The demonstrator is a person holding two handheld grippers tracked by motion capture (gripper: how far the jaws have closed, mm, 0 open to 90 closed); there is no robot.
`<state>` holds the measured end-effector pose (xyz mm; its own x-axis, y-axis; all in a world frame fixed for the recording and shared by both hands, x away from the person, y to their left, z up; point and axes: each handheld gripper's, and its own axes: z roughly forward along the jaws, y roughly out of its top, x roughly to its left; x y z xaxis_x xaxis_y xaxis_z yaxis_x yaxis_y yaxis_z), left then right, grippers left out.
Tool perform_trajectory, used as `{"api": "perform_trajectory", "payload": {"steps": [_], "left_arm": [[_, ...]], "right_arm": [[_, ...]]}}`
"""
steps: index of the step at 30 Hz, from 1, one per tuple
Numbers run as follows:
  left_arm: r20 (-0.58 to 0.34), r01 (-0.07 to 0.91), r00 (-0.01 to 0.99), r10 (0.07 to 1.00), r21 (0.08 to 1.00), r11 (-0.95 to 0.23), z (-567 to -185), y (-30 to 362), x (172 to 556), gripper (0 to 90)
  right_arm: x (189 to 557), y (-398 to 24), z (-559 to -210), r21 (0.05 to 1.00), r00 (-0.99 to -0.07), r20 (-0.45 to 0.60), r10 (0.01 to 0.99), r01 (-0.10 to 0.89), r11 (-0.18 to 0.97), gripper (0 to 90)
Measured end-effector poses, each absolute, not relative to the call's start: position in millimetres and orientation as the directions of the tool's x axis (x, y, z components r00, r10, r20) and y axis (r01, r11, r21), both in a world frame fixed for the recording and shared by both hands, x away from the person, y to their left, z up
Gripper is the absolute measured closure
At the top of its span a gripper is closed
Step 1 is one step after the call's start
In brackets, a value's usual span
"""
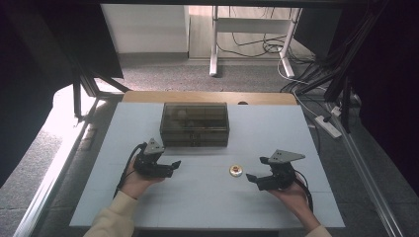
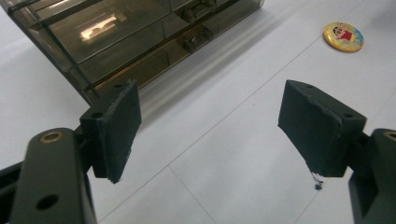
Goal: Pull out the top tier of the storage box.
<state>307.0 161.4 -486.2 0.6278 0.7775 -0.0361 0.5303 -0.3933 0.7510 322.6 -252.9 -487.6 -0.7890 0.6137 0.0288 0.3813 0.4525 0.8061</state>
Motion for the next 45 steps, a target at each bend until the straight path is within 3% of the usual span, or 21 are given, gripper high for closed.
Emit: {"api": "perform_trajectory", "payload": {"steps": [16,45], "left_arm": [[-0.029,0.526,0.610,0.792,0.762,-0.378,-477,172,309,21.7],[-0.043,0.556,0.568,0.822,0.756,-0.345,-475,184,328,21.7]], "right_arm": [[340,-229,-476,0.784,-0.814,0.028,0.580,0.378,0.493,18.7],[370,-191,-461,0.815,-0.816,0.048,0.576,0.365,0.450,21.4]]}}
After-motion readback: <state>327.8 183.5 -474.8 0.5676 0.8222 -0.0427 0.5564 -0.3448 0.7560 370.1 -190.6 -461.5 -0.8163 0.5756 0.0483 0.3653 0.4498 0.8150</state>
